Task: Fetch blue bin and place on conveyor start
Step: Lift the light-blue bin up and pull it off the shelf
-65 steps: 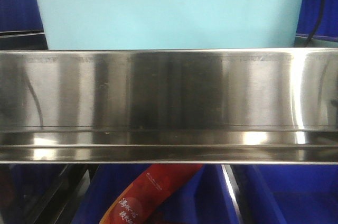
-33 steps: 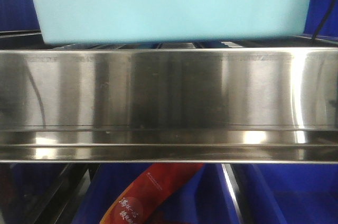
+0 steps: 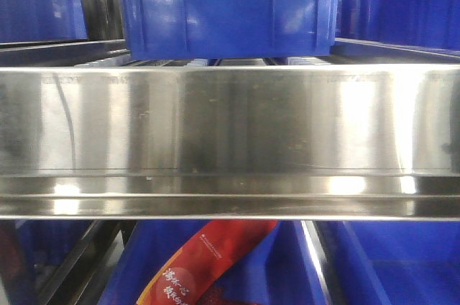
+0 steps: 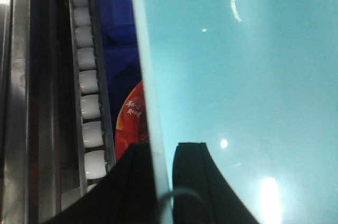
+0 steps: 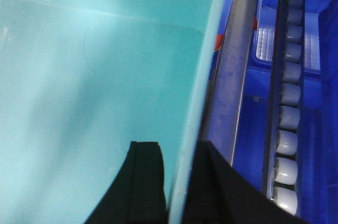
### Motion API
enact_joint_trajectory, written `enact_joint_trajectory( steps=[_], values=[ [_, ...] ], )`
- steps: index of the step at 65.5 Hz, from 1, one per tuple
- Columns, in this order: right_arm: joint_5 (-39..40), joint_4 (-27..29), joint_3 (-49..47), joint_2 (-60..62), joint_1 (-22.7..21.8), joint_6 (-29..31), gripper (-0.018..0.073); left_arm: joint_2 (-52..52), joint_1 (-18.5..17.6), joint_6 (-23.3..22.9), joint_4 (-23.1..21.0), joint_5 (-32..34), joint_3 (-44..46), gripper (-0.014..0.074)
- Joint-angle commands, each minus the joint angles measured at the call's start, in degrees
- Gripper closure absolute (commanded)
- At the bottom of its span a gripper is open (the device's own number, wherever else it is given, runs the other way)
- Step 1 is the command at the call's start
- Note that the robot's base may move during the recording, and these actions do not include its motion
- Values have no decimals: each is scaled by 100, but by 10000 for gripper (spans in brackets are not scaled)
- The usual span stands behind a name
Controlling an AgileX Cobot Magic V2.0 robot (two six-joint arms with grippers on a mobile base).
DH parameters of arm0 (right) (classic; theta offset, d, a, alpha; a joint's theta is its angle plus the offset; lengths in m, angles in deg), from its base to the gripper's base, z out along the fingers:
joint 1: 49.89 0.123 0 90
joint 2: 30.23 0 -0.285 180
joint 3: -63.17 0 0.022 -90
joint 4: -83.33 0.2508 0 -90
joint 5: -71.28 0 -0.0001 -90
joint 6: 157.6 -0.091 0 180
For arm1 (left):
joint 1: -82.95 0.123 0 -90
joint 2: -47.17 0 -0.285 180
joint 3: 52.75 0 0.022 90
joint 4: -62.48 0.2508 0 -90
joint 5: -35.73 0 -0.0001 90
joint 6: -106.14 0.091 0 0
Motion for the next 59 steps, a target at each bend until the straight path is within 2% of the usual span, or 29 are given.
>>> enact_joint_trajectory(
  steps=[1,59],
  values=[
    [17,-299,-50,43,-25,146,712,-51,5,-7,261,63,34,708],
    [71,-267,-50,-259,-25,146,712,-52,15,-7,261,159,34,708]
  ],
)
